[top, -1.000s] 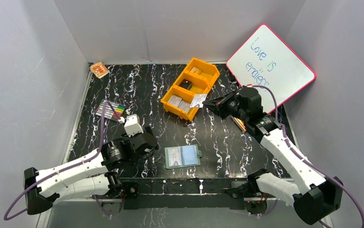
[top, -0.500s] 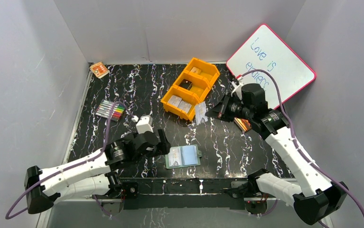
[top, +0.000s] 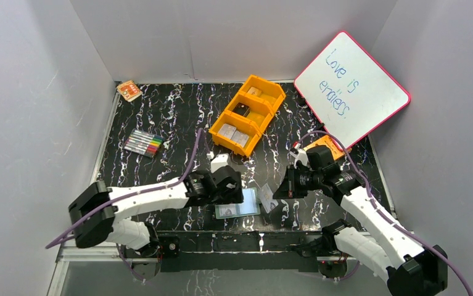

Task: Put the credit cards into the card holder
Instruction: Turn over the card slot in the card holder.

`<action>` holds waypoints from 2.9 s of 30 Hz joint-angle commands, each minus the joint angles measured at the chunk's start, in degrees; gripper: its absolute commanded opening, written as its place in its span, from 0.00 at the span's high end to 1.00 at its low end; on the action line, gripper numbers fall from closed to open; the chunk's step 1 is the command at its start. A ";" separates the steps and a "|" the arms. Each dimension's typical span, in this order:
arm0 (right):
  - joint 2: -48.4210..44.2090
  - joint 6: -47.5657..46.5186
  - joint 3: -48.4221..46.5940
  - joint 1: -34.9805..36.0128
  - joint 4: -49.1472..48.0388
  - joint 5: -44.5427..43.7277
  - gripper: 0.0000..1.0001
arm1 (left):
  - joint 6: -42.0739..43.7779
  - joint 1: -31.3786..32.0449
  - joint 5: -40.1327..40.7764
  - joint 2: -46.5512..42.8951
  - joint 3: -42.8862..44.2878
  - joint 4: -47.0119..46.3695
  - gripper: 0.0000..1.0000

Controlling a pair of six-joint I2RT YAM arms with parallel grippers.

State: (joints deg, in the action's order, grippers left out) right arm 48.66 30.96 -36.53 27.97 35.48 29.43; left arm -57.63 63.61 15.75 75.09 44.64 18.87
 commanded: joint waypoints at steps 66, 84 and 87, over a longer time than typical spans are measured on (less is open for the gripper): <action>3.67 7.36 10.44 0.24 -16.28 4.97 1.00 | 0.85 0.37 3.42 22.12 12.13 7.23 1.00; 7.19 7.80 13.65 0.25 -18.39 2.54 1.00 | 0.90 0.37 3.33 21.41 11.74 7.09 1.00; 6.90 7.84 13.84 0.25 -18.11 1.90 1.00 | 0.94 0.37 3.32 21.29 11.78 7.22 1.00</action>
State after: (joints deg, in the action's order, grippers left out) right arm 55.77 38.98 -23.44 27.99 19.05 32.16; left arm -56.86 63.61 18.70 97.71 58.00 21.32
